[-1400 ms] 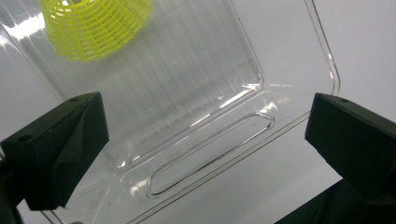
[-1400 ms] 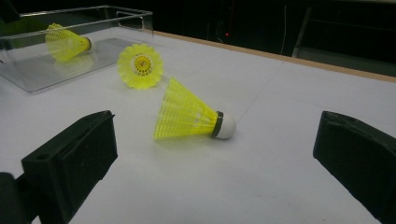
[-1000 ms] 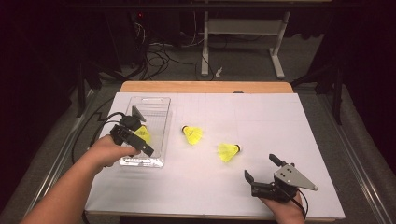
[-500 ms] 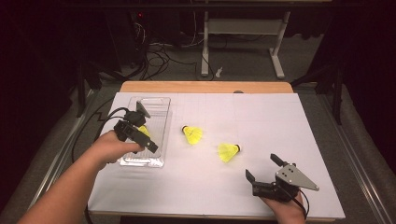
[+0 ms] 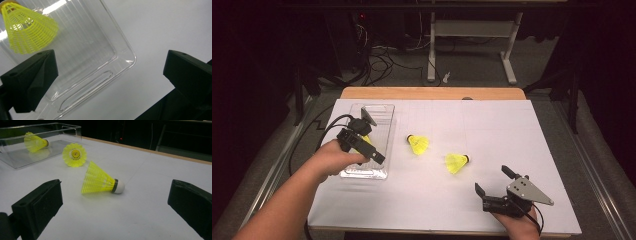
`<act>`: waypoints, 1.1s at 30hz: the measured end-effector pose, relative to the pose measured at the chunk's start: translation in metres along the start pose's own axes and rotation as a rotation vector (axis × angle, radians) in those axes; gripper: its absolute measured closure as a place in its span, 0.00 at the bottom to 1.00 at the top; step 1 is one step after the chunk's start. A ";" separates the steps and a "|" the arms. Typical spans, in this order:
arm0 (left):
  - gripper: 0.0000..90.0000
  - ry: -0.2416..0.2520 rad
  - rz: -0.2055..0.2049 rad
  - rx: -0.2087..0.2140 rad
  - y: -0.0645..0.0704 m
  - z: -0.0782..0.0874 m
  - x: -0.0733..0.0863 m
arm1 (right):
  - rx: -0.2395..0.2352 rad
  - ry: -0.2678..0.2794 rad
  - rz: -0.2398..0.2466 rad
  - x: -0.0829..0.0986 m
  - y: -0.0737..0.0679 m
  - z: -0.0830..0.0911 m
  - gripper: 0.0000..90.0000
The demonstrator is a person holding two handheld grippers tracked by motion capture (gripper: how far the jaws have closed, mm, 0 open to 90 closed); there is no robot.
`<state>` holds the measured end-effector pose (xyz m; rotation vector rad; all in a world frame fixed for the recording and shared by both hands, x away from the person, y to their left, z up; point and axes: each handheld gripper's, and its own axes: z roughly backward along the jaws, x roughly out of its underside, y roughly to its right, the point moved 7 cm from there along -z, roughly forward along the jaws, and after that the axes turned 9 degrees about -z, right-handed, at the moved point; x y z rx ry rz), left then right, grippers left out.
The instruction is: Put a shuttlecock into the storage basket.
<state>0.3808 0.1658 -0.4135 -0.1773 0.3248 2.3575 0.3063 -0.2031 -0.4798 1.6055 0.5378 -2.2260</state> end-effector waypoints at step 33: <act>0.01 -0.030 -0.073 0.001 0.036 -0.006 -0.044 | -0.001 0.005 0.001 0.000 0.000 0.003 0.00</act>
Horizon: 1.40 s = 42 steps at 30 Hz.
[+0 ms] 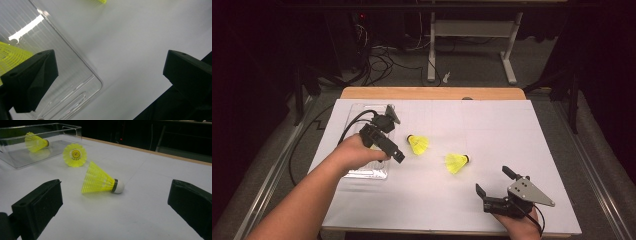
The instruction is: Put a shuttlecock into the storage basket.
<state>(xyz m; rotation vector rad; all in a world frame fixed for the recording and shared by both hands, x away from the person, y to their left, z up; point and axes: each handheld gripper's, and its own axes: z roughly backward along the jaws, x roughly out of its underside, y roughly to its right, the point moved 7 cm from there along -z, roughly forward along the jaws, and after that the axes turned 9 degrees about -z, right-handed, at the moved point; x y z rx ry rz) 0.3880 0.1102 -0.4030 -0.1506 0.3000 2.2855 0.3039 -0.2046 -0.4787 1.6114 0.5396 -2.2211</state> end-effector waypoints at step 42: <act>0.03 -0.027 0.004 -0.010 -0.003 -0.036 -0.053 | -0.017 0.009 -0.007 -0.002 0.000 -0.001 0.00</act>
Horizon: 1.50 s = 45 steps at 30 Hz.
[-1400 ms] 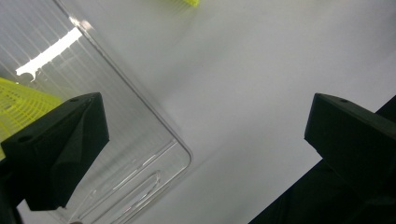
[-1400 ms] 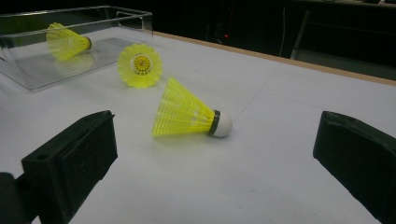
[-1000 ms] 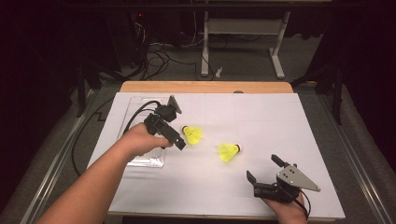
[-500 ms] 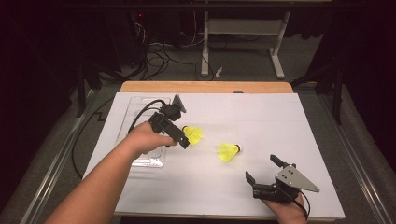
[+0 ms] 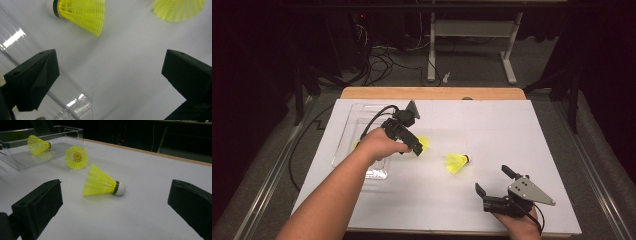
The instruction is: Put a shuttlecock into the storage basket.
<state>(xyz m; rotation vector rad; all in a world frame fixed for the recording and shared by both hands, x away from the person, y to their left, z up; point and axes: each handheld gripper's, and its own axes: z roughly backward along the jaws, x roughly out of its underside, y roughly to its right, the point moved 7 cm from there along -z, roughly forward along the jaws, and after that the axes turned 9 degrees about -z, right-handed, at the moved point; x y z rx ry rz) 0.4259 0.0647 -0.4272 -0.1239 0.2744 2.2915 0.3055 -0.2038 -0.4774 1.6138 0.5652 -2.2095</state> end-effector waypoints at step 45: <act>0.59 -0.020 0.114 -0.037 -0.029 -0.048 -0.014 | -0.014 0.001 -0.015 0.001 -0.001 0.000 0.00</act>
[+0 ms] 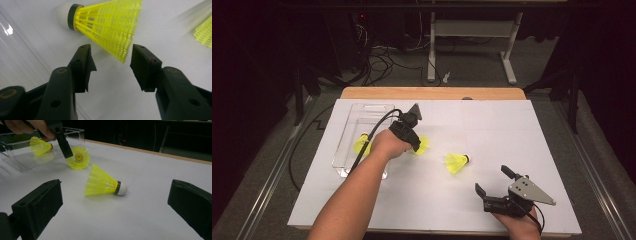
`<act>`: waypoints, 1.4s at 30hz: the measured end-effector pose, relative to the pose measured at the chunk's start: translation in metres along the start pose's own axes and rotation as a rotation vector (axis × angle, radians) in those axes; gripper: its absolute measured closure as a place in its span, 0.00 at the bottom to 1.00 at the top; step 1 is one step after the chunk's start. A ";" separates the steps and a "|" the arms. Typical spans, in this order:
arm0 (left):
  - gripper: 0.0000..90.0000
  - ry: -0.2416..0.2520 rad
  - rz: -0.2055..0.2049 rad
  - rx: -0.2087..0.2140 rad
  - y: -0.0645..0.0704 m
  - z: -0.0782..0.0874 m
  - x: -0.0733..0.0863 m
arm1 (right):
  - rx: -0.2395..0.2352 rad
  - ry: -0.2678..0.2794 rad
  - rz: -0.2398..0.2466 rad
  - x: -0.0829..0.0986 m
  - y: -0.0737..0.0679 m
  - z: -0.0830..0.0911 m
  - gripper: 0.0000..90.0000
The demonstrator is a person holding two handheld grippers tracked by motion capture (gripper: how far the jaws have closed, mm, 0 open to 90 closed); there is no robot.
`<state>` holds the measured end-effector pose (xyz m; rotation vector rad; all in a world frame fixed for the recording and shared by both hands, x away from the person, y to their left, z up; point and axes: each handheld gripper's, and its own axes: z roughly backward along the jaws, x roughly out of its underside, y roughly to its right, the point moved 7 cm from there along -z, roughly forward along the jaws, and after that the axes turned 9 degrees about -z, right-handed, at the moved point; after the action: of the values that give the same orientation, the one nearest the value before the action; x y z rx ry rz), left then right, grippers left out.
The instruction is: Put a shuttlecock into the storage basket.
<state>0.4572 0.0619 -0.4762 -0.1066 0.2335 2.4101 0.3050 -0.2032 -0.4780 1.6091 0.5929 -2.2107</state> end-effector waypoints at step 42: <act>1.00 0.047 0.003 -0.036 -0.006 0.007 0.010 | -0.008 -0.004 0.009 0.000 -0.002 0.000 0.00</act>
<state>0.4536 0.0739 -0.4710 -0.1793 0.2122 2.4169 0.3042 -0.2013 -0.4782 1.6005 0.5918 -2.2020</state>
